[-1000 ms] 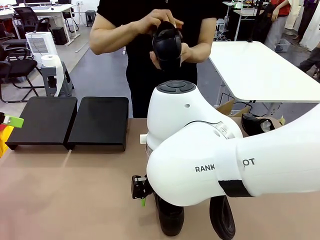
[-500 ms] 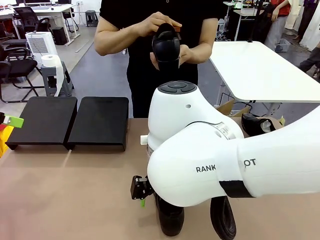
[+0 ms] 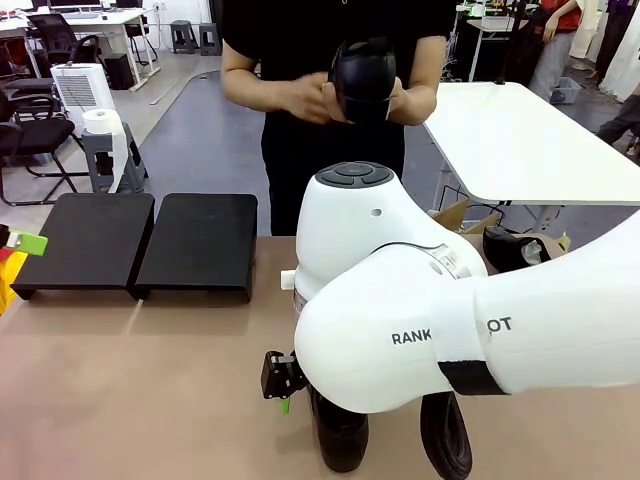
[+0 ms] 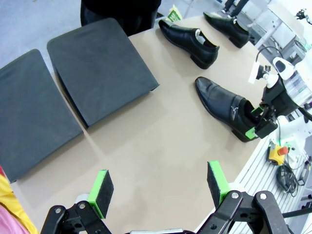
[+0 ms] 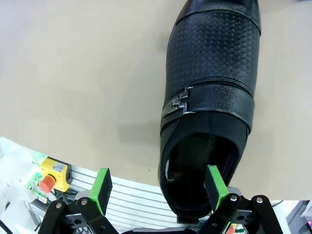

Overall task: Organize the shoes by placing them on the stand.
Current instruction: Place the Shoe from the middle of the table onto the Shoes Stand.

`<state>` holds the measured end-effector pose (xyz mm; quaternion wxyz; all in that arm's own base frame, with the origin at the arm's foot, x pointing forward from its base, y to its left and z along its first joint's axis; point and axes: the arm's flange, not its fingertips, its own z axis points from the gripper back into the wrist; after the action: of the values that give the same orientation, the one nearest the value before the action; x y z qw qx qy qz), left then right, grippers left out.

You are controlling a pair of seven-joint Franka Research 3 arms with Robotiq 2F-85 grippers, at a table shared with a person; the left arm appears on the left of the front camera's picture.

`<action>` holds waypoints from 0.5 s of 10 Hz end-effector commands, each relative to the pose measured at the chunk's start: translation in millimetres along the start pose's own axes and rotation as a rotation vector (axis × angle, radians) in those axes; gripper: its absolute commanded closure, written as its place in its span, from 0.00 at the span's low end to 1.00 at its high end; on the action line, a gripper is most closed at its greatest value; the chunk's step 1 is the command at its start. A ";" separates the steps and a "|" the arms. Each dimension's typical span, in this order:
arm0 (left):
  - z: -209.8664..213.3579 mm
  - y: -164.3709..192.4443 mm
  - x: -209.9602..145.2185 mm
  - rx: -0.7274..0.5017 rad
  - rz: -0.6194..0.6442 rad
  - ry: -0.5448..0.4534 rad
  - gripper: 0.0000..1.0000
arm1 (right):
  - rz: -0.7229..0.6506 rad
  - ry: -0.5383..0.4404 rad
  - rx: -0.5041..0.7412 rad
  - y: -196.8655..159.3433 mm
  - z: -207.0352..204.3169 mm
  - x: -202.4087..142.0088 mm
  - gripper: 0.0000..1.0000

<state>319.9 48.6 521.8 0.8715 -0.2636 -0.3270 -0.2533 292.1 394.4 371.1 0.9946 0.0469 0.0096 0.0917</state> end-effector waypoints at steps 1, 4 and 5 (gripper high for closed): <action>-0.2 0.8 0.7 -0.012 -0.012 -0.010 0.00 | 0.000 0.000 0.000 0.0 0.0 0.0 0.00; -0.2 0.8 0.7 -0.012 -0.012 -0.010 0.00 | 0.013 -0.106 -0.141 -37.8 78.4 -49.5 0.00; -0.2 0.8 0.7 -0.012 -0.012 -0.010 0.00 | -0.037 -0.151 -0.102 -67.5 98.8 -57.8 0.00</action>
<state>319.9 48.6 522.0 0.8715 -0.2633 -0.3270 -0.2533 258.8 348.3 446.2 0.9952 -0.0018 -0.0414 0.0889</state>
